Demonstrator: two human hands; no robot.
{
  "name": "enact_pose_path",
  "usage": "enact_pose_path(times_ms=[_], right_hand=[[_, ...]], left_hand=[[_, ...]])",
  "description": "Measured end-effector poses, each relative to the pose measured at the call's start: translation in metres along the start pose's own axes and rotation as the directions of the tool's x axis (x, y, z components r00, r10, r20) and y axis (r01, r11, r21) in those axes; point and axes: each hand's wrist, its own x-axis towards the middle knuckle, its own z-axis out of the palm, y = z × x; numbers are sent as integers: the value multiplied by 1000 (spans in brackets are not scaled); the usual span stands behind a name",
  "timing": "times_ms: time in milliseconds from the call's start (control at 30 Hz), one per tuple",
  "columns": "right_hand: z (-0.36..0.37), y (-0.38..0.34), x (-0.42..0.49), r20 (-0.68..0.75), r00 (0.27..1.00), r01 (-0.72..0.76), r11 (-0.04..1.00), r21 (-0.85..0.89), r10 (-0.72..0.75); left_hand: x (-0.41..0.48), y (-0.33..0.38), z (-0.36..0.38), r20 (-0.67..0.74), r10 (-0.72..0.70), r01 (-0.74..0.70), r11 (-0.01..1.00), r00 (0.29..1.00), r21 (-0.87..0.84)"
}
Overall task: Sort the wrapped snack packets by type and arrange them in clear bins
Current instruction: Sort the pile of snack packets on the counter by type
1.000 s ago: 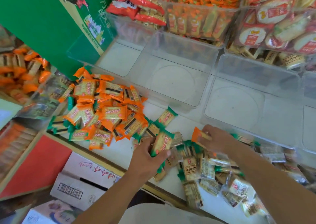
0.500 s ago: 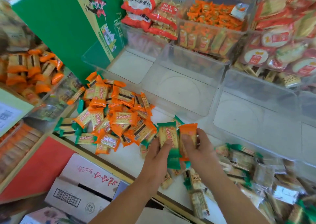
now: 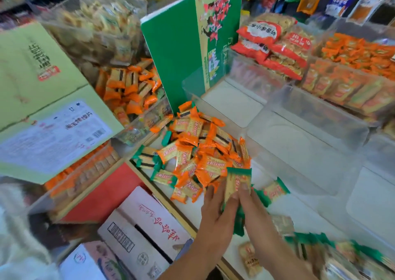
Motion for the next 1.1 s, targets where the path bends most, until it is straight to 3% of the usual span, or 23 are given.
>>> enact_pose_path(times_ms=[67,133,267,400,533,667,800,867,967,1100], right_hand=[[32,-64,-14,-58,998,-32,999,-16,31],[30,-76,-9,-3,1000,-10,999,-51,10],[37,-80,14,6,1000,-6,994,-107,7],[33,-108,44,28,999,-38,989,-141,42],[30,-126,88,44,993,-101,981,-165,110],[38,-122,109,-158,978,-173,951,-254,136],[41,-110,104,-302,950,-157,963,-220,86],[35,-107,98,-378,924,-104,919,-380,-52],[26,-103,86,-322,921,4,834,-552,-218],[21,-97,95,-176,973,18,816,-577,-146]], left_hand=[[13,-23,-11,-93,-90,83,994,992,-78],[20,-26,-23,-155,-86,54,978,984,-201],[45,-16,-38,-232,-29,-28,970,972,-241],[74,8,-51,-305,52,-88,991,951,-105],[106,23,-61,-329,192,-137,973,925,185],[112,13,-74,-315,195,-28,885,929,465],[107,-8,-76,-302,137,5,905,943,426],[109,-12,-70,-290,144,-23,923,946,385],[111,-18,-66,-321,185,-51,922,929,384],[101,-22,-70,-360,191,-59,936,913,348]])
